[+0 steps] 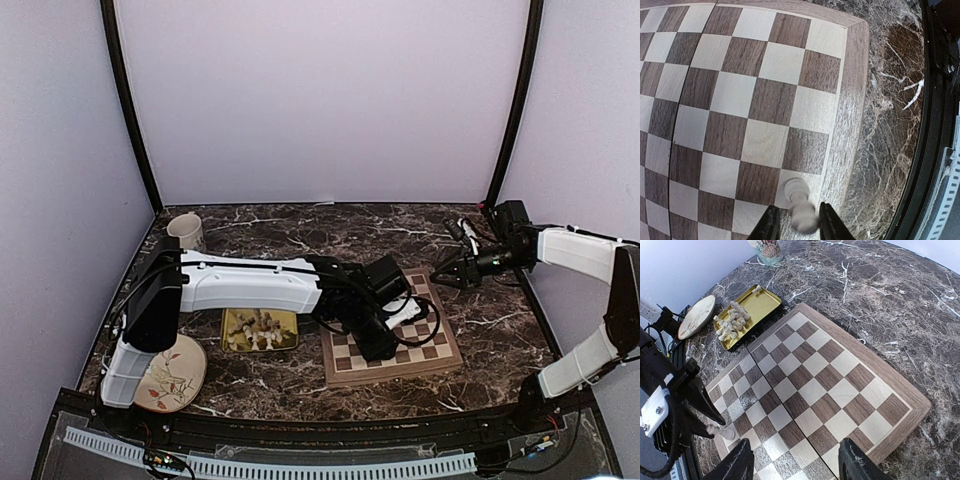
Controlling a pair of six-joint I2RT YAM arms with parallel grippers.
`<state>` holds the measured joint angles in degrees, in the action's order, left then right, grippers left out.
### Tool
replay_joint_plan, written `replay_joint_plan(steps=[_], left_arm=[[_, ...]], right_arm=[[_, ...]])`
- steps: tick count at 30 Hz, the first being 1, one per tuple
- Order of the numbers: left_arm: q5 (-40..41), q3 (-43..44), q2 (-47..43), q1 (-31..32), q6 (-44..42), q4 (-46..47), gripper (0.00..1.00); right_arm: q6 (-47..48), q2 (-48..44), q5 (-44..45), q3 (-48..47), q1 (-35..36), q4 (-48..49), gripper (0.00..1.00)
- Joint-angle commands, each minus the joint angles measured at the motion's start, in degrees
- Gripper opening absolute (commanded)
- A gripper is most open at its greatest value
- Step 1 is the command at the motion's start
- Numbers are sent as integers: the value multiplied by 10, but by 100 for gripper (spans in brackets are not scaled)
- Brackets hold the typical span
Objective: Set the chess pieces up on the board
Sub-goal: Place the queen at d1.
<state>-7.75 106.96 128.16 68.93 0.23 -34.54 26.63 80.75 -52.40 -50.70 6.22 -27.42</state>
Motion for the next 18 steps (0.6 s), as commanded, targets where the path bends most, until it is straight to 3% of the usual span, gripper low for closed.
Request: replay_joint_plan(steps=[1,11,18], left_arm=[[-9,19,1,3,-1,-15,34],[-4,36,-23,4,4,-52,40],[61,-135,-193,-12,-1,38,44]], right_arm=[[8,5,1,-14,1,-6,58],[18,1,3,-17,1,-16,58],[132,-43,54,-32,7,-83,57]])
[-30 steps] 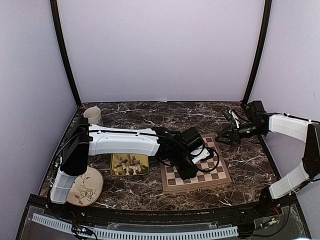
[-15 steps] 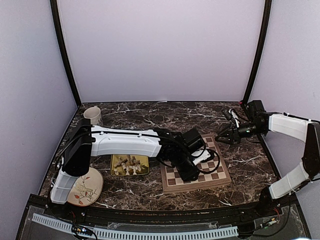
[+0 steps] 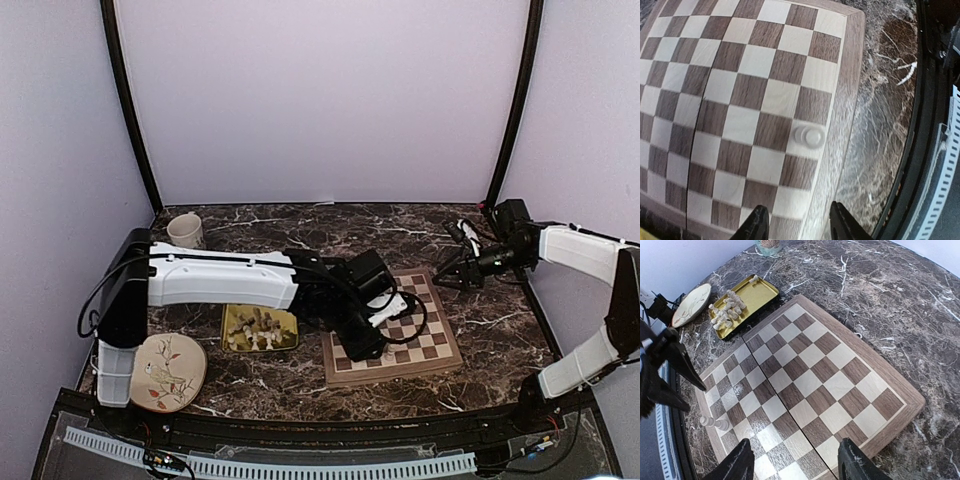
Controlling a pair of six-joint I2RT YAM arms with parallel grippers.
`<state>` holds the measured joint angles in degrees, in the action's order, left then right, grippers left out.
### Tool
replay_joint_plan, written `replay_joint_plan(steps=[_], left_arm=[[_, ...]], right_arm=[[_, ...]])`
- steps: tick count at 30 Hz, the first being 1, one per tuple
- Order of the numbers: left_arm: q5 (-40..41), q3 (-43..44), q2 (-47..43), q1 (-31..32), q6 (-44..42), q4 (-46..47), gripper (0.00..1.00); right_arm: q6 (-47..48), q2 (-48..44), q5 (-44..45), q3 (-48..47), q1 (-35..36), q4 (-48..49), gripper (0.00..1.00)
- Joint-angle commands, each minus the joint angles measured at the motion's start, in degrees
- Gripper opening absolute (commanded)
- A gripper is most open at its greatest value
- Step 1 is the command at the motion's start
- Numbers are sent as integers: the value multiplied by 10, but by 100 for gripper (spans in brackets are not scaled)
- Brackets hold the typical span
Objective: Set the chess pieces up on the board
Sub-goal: Place the queen at d1, then adjust the queen at d1.
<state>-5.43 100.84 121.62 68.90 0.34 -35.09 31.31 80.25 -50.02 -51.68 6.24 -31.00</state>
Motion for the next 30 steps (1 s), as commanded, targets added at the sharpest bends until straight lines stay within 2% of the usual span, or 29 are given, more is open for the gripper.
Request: replay_joint_plan(steps=[1,6,13,20,30], left_arm=[[39,-102,-151,-22,8,64,44],[49,-234,-233,-88,85,188,43],[58,-328,-294,-131,179,319,43],[59,-378,-332,-149,190,361,43],[43,-392,-330,-156,192,368,43]], right_arm=[[105,-47,40,-20,11,-55,57],[166,-69,103,7,87,-73,54],[186,-41,175,53,206,-59,37],[176,-10,259,96,293,7,33],[156,46,280,88,340,37,12]])
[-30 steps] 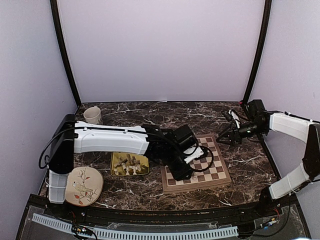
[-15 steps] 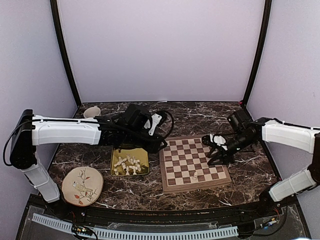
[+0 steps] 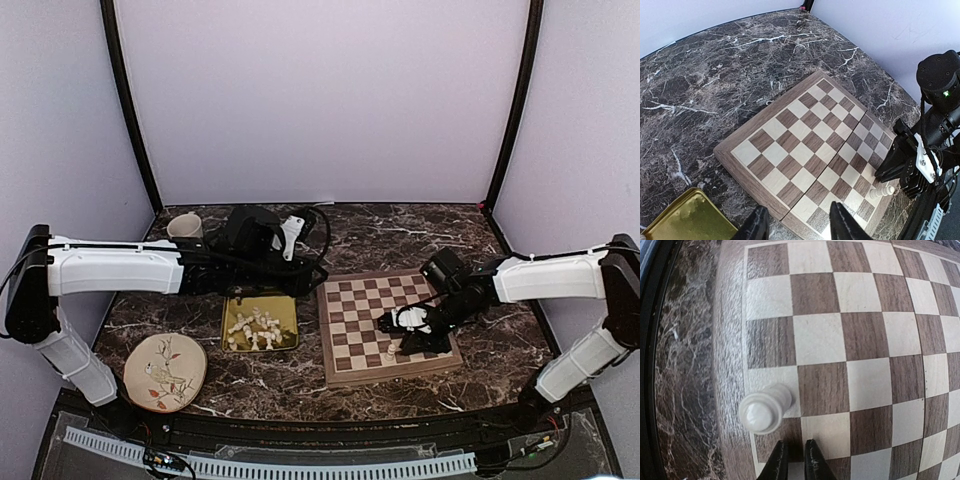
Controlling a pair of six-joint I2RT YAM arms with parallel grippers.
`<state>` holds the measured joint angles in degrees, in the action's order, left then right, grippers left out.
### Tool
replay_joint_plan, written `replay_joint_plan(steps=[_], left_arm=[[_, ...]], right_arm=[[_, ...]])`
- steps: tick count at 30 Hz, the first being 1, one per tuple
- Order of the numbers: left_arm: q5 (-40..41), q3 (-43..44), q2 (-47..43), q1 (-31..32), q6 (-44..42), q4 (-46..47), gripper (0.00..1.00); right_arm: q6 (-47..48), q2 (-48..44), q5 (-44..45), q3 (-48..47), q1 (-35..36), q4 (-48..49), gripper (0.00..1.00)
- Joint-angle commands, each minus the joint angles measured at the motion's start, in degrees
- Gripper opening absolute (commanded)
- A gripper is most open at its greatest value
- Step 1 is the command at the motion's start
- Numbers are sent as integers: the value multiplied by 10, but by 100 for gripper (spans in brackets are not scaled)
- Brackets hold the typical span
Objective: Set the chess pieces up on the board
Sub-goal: Adjust the queen at d1.
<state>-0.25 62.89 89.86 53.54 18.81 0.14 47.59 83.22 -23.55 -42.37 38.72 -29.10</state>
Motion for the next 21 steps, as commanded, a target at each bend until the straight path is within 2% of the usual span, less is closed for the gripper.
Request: replay_joint_plan(steps=[1,6,21], left_arm=[[-9,-15,-12,-2,10,19,43],[-10,-27,-13,-2,11,34,43],[-15,-25,-1,-2,14,29,43]], right_arm=[[-9,21,15,-5,19,20,11],[-12,42,22,-13,34,22,3],[-22,53,27,-15,52,23,1]])
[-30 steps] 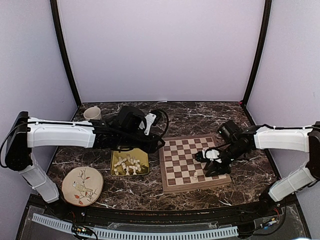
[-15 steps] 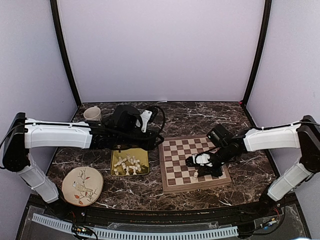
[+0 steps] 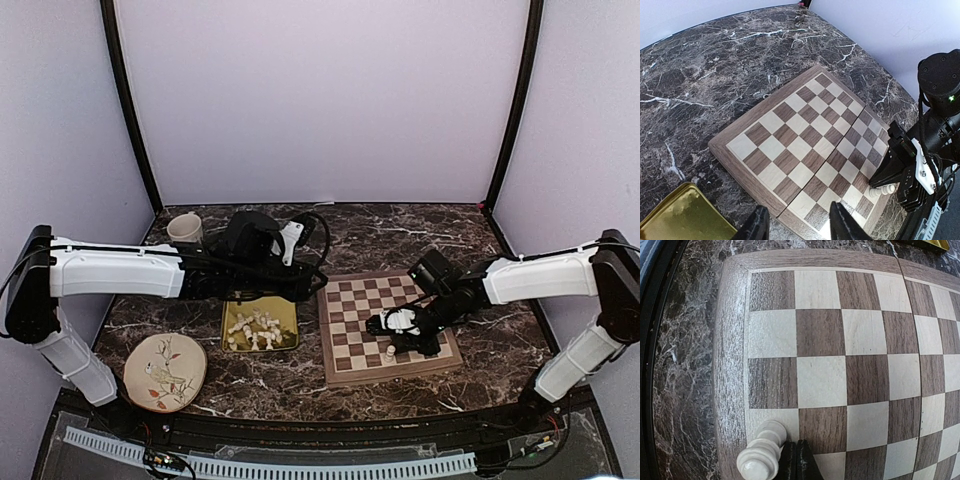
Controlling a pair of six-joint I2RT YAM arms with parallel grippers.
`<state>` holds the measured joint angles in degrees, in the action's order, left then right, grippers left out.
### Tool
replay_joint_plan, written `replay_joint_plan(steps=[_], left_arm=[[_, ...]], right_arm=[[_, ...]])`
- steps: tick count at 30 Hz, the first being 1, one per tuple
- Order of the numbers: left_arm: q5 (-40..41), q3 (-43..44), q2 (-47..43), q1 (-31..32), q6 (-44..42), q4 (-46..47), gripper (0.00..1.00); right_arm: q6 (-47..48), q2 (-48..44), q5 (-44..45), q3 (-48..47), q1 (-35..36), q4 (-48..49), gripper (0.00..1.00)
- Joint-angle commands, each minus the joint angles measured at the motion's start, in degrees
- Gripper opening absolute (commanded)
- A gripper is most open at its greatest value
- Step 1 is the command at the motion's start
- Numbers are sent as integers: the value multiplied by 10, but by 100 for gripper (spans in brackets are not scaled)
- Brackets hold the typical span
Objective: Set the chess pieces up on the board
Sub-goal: Adjust the queen at d1.
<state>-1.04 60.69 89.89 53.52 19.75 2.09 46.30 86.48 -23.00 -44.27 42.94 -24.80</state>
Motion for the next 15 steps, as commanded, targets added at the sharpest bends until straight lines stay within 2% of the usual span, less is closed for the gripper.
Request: replay_joint_plan(steps=[1,6,8,11,12,13,14,15], left_arm=[[-7,-2,1,-2,5,8,43],[7,2,-3,-2,9,-18,43],[24,7,-10,-2,10,-57,45],[45,10,-35,-3,4,-103,50],[56,12,-43,-3,2,-124,57],[68,15,-50,-3,3,-144,72],[78,17,-57,-3,4,-166,94],[88,19,-64,-4,6,-186,98]], right_arm=[[-13,23,22,4,9,-19,1],[-37,18,56,3,0,-3,0],[-52,0,77,2,-23,7,0],[-63,-47,44,3,-80,0,0],[-62,-63,31,4,-99,-6,1],[-60,-78,23,4,-114,-14,2],[-59,-90,17,3,-129,-24,4],[-60,-104,12,-2,-144,-33,5]])
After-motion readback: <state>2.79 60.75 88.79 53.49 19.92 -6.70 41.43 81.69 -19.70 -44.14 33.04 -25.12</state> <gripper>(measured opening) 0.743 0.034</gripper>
